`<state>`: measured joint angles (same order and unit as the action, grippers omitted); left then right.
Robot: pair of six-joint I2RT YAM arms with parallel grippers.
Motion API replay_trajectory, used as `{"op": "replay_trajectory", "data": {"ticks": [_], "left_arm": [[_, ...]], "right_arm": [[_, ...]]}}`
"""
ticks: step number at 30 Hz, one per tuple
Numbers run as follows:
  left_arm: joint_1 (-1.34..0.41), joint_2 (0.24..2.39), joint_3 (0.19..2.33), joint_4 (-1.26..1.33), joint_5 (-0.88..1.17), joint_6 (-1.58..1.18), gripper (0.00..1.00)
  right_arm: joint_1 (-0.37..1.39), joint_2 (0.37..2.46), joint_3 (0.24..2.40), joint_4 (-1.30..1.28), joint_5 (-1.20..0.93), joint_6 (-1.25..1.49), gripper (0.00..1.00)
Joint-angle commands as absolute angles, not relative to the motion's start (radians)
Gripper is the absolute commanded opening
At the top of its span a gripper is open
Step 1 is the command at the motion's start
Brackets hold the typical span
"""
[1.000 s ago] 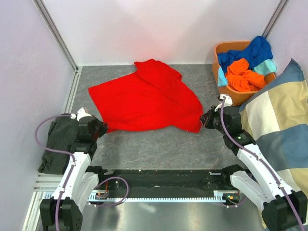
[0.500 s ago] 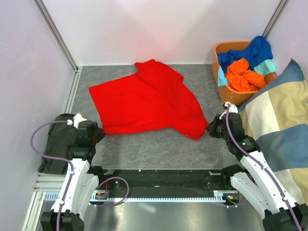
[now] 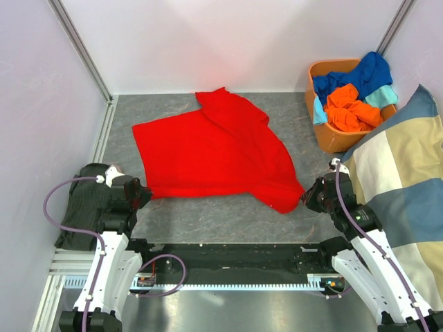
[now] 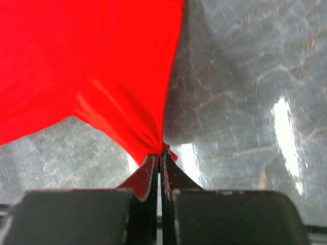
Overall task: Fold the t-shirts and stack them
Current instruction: Flatten out the tshirt
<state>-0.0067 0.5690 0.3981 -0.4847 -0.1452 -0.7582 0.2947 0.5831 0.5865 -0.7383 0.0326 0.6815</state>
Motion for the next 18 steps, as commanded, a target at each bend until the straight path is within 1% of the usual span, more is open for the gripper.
{"op": "replay_trajectory", "data": {"ticks": [1,6,7,9,10,11,12,13,14,15,18], "left_arm": [[-0.005,0.555,0.408,-0.5,-0.129,-0.793,0.02],[-0.005,0.526,0.417,-0.543,-0.081,-0.811,0.02],[-0.005,0.519,0.417,-0.563,-0.074,-0.822,0.02],[-0.005,0.503,0.417,-0.587,-0.055,-0.867,0.02],[-0.005,0.483,0.416,-0.597,-0.055,-0.88,0.02],[-0.005,0.473,0.411,-0.604,-0.069,-0.908,0.11],[-0.005,0.463,0.405,-0.603,-0.078,-0.922,0.21],[-0.005,0.447,0.39,-0.595,-0.09,-0.936,0.23],[-0.005,0.442,0.385,-0.575,-0.109,-0.937,0.24],[-0.005,0.445,0.388,-0.571,-0.113,-0.937,0.29],[-0.005,0.471,0.431,-0.577,-0.126,-0.913,0.29]], "right_arm": [[0.299,0.565,0.62,-0.827,0.031,0.713,0.0],[0.301,0.552,0.653,-0.89,0.026,0.718,0.0],[0.299,0.552,0.669,-0.909,0.029,0.716,0.09],[0.301,0.554,0.686,-0.929,0.044,0.718,0.3],[0.299,0.554,0.704,-0.931,0.058,0.716,0.52],[0.299,0.551,0.71,-0.922,0.092,0.713,0.59],[0.299,0.551,0.716,-0.911,0.112,0.709,0.67],[0.299,0.557,0.727,-0.875,0.135,0.704,0.72],[0.299,0.563,0.729,-0.85,0.164,0.698,0.74],[0.299,0.574,0.738,-0.821,0.181,0.693,0.75],[0.299,0.635,0.758,-0.718,0.213,0.658,0.76]]}}
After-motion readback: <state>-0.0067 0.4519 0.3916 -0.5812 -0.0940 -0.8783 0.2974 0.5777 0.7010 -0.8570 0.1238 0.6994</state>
